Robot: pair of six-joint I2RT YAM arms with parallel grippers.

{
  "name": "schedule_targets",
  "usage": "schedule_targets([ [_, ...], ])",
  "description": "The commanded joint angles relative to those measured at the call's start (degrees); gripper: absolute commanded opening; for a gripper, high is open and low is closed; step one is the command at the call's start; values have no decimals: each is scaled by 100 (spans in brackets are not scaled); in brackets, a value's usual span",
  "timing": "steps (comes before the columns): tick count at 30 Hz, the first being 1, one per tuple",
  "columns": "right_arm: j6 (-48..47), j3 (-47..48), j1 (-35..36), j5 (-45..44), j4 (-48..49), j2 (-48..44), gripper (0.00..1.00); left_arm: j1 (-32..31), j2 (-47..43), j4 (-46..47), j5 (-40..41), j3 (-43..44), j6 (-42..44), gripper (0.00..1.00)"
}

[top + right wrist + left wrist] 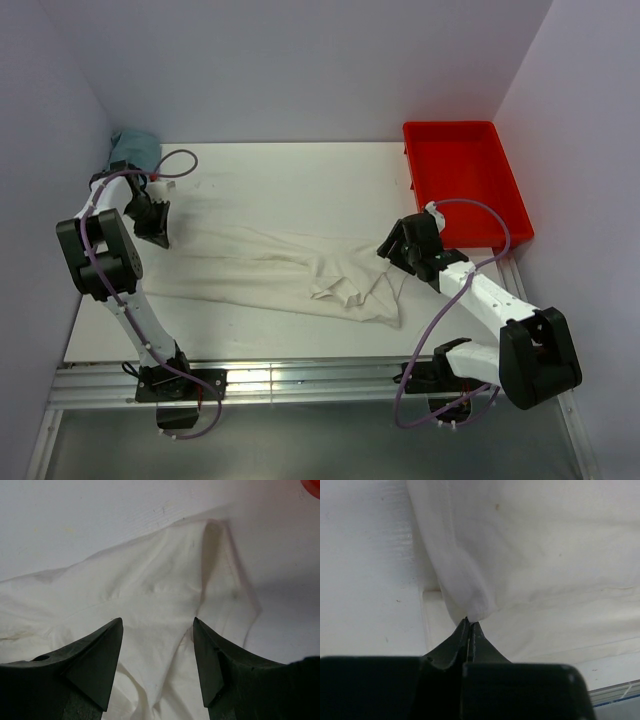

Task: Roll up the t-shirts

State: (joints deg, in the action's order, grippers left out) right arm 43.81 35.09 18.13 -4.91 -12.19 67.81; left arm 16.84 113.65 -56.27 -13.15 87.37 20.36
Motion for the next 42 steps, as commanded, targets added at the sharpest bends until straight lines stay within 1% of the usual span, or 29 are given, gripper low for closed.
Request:
schedule_targets([
  [1, 13, -64, 15, -116, 111, 4, 66, -5, -343, 37, 23, 122, 38, 0],
  [7, 40, -99, 6, -116, 59, 39, 66, 91, -299, -59, 49, 464, 47, 0],
  [14, 31, -134, 15, -125, -222, -391, 66, 170, -238, -191, -4, 859, 56, 0],
  [20, 40, -266, 24, -107, -390, -716, 66, 206, -290, -226, -65, 904, 117, 0],
  [23, 31, -327, 50, 77, -416, -831, 65, 206, -334, -200, -4, 703, 196, 0],
  [26, 101, -231, 357, -36, -600, -919, 65, 214, -378, -60, 49, 527, 231, 0],
  [27, 136, -179, 593, -71, -653, -919, 64, 214, -378, -59, 32, 492, 232, 0],
  [31, 312, 77, 1165, -344, -891, -928, 64, 214, -370, 72, 40, 307, 240, 0],
  [35, 522, 86, 1579, -450, -1023, -884, 61, 214, -378, 186, 84, 132, 267, 0],
  [36, 558, 51, 1658, -450, -1023, -875, 58, 214, -378, 221, 128, 105, 258, 0],
  [39, 716, 42, 1974, -485, -988, -779, 55, 214, -405, 257, 111, 26, 267, 1],
  [40, 769, 50, 2045, -502, -979, -726, 55, 214, -405, 257, 102, 17, 275, 1],
  [42, 892, 120, 2291, -581, -979, -577, 54, 214, -413, 274, 84, -1, 267, 8],
])
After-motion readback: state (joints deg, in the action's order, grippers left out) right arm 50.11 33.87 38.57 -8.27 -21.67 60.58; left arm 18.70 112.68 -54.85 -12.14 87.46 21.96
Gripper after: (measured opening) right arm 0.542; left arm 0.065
